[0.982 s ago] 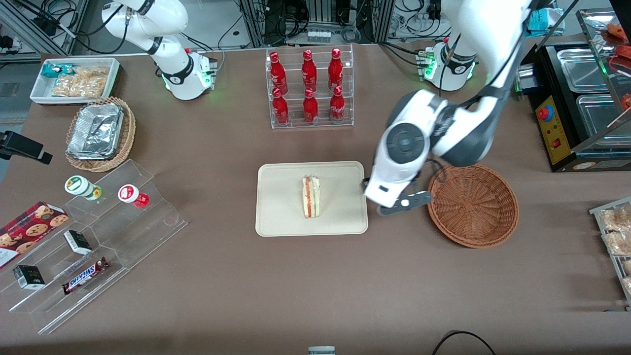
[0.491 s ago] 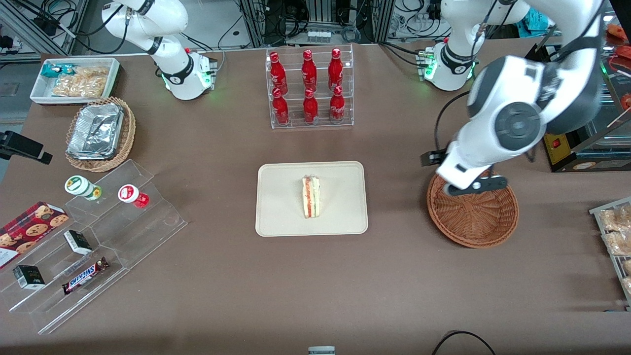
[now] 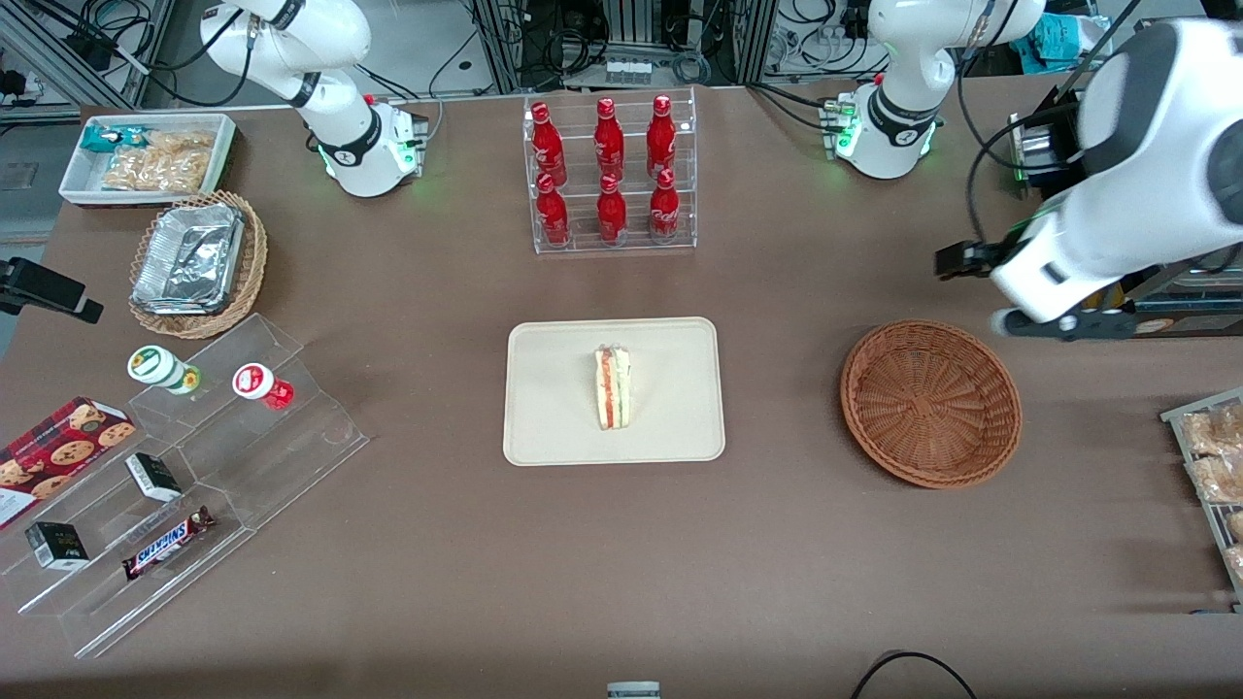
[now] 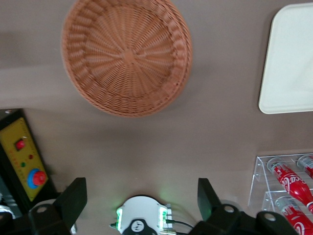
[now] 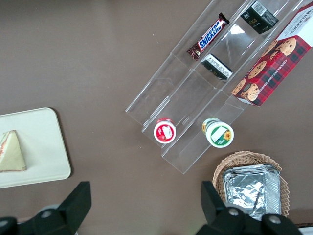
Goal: Place sandwich from basket to tray
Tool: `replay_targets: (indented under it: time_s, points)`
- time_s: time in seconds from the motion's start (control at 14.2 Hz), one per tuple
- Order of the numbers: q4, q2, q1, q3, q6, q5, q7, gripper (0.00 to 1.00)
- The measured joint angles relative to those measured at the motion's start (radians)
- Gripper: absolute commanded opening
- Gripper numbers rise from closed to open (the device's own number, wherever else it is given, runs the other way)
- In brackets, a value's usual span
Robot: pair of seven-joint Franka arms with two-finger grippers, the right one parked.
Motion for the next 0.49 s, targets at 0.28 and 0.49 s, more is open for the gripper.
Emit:
replay_targets:
  time_s: [0.28,0.49]
  points:
    - [0.038,-0.038,0.0,0.064,0.012,0.027,0.026,1.0]
    - [0.055,-0.038,-0.002,0.066,0.022,0.04,0.026,1.0]
